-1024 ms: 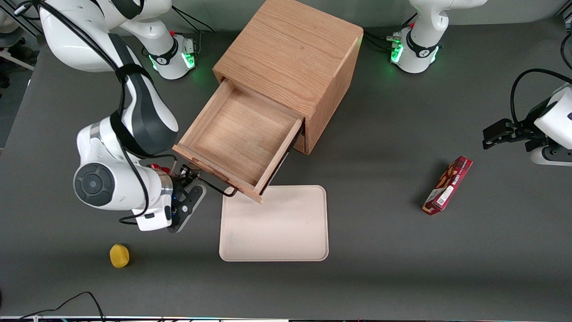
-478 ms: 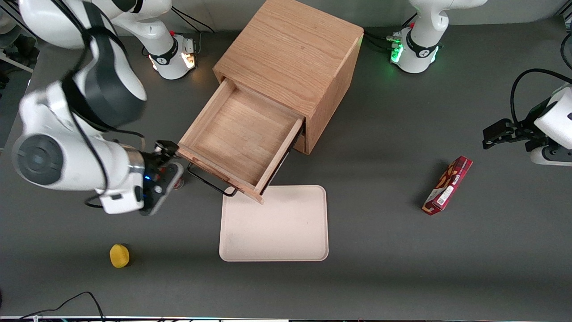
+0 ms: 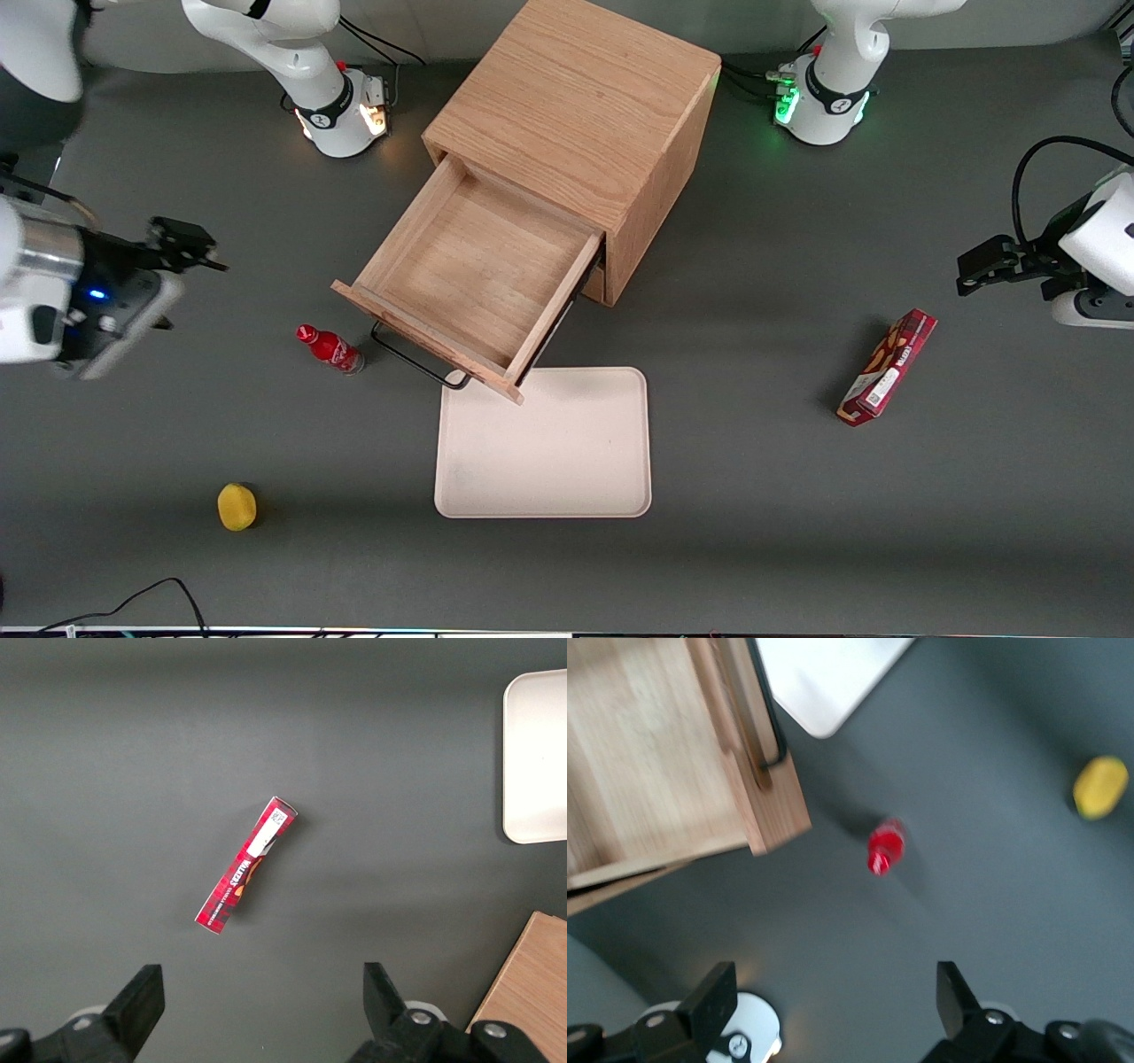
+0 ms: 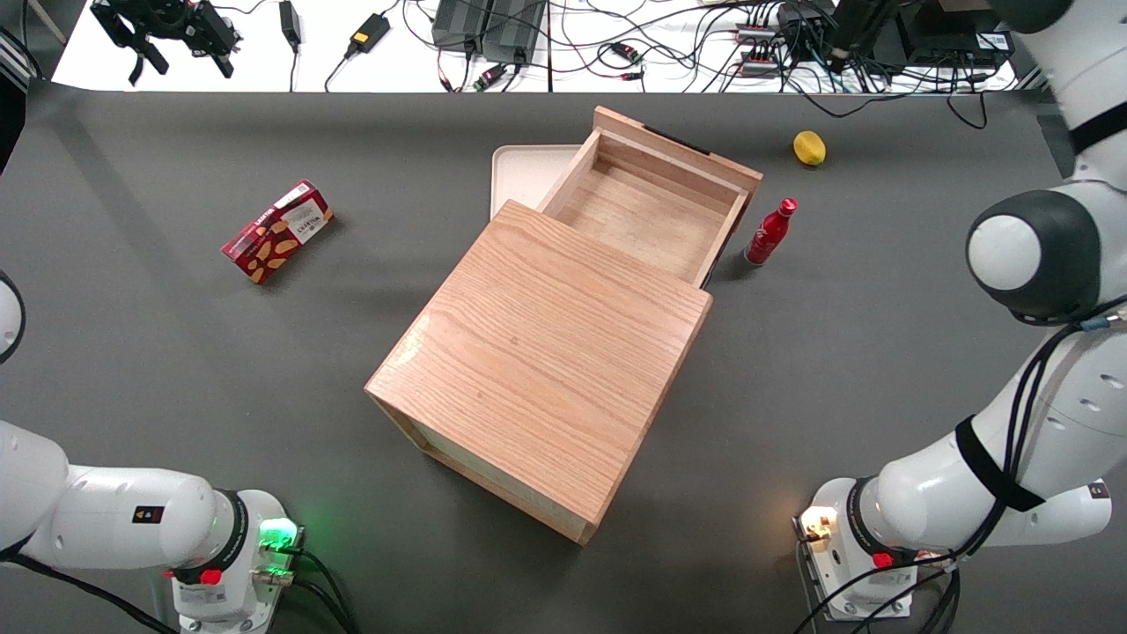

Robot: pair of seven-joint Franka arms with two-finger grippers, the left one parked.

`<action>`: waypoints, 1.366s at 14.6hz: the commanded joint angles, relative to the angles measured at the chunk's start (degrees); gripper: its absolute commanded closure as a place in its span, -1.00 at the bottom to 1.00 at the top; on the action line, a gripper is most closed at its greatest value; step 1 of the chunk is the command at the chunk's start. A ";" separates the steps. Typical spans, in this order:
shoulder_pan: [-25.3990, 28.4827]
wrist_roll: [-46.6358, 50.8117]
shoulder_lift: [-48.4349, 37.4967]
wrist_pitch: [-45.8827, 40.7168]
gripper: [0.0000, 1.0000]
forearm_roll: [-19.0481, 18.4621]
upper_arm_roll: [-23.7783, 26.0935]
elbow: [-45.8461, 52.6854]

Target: Open upper drawer

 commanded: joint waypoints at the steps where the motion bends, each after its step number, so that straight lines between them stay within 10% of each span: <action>1: -0.13 4.82 -4.23 -1.90 -1.00 -2.75 -0.30 -5.26; 15: -7.96 26.19 -26.56 7.76 -0.95 -0.48 0.84 -30.05; 20: 8.09 32.61 -25.95 8.89 -1.00 2.86 -13.54 -29.44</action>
